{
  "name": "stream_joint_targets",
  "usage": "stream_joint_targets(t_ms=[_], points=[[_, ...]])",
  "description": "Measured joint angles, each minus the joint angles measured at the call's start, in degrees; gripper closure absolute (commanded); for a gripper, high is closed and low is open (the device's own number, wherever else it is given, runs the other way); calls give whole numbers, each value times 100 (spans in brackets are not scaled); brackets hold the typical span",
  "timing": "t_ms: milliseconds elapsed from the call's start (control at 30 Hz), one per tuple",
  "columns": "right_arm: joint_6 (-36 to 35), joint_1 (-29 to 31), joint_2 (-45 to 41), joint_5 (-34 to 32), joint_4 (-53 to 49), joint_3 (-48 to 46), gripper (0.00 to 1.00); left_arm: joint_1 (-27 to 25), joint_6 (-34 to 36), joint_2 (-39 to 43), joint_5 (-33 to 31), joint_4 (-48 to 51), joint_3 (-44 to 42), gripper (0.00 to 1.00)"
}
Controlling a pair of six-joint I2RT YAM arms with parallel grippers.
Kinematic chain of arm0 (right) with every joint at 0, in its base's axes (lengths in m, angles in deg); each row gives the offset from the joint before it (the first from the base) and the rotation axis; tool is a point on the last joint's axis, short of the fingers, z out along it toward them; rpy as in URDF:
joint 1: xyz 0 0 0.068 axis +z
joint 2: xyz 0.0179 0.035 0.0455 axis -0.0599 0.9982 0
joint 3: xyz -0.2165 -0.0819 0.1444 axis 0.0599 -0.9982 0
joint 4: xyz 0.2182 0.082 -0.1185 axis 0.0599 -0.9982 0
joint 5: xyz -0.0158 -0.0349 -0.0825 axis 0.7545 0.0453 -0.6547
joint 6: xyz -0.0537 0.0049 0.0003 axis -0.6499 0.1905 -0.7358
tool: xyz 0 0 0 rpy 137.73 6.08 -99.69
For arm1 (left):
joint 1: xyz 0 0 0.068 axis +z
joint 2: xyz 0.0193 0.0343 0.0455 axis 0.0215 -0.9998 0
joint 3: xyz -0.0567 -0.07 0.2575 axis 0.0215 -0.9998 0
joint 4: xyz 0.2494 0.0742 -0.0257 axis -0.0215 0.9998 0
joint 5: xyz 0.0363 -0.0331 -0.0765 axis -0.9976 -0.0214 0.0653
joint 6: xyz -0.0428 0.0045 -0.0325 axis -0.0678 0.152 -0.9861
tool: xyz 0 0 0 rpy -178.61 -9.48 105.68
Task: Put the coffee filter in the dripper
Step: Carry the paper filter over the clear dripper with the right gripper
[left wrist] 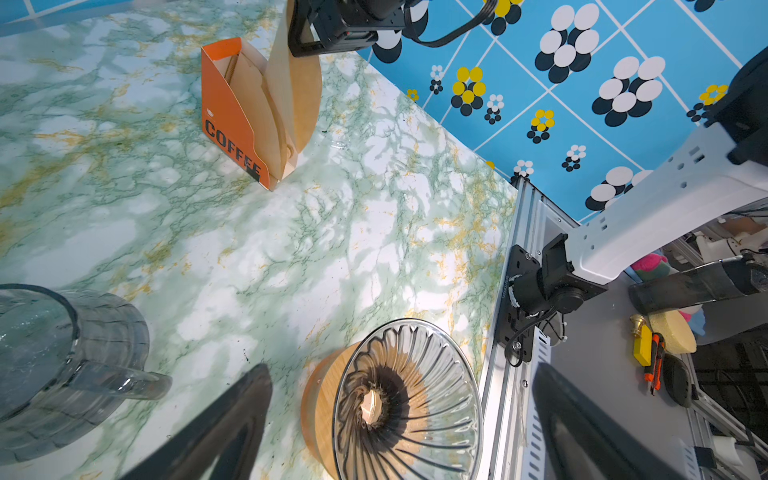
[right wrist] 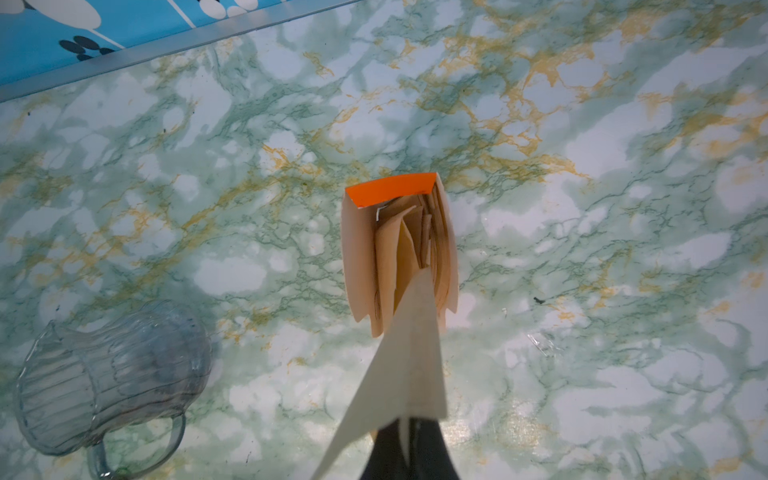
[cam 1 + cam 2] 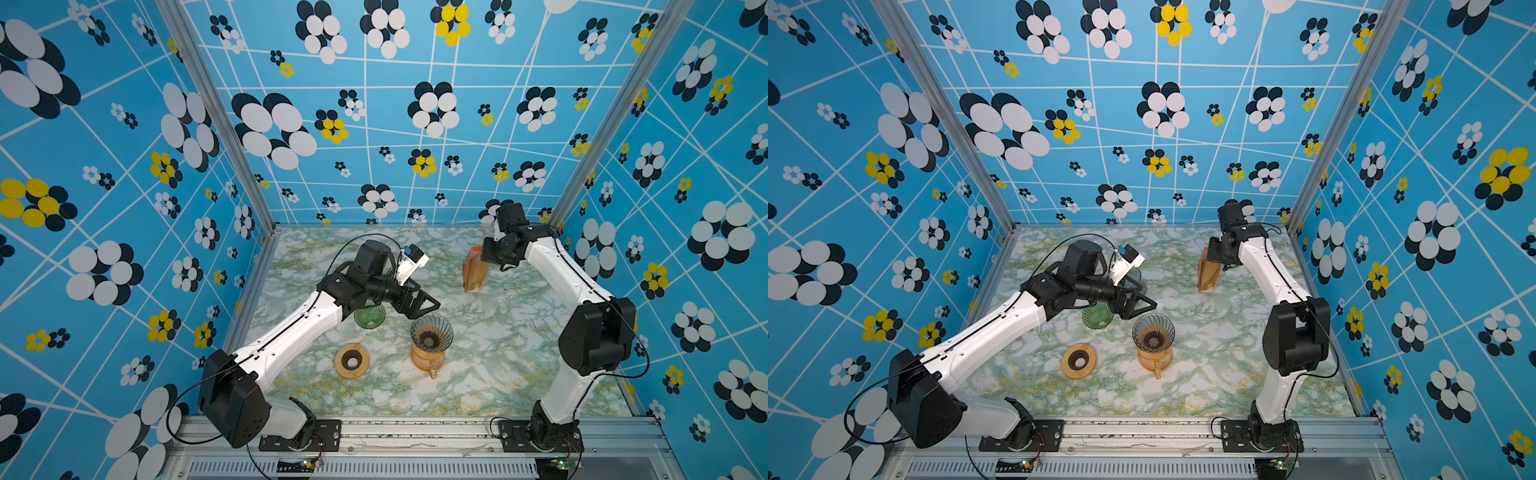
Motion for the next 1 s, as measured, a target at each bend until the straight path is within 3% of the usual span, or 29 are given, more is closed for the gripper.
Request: stream_joint_targets(t_ms=[167,400,567,800,1000], points=[[-173,2,-1016,503,-44,-684,97,63,-201,59,-50,66,109,1],[-494,153,-1908,1202,-476,-811,96,144,-483,310,-245,669,468,1],[-774,522,-2013,1591,-1217,-553,95,149,-649,761,-400,1117,417,1],[-1239,1429,-2006,1829,-2402,354,94,149,-636,1801,-802,1528,-328,1],[-1401,1930,-1926,2000,-3067,514,94,149,-376,2439,-780,1652,-835,1]])
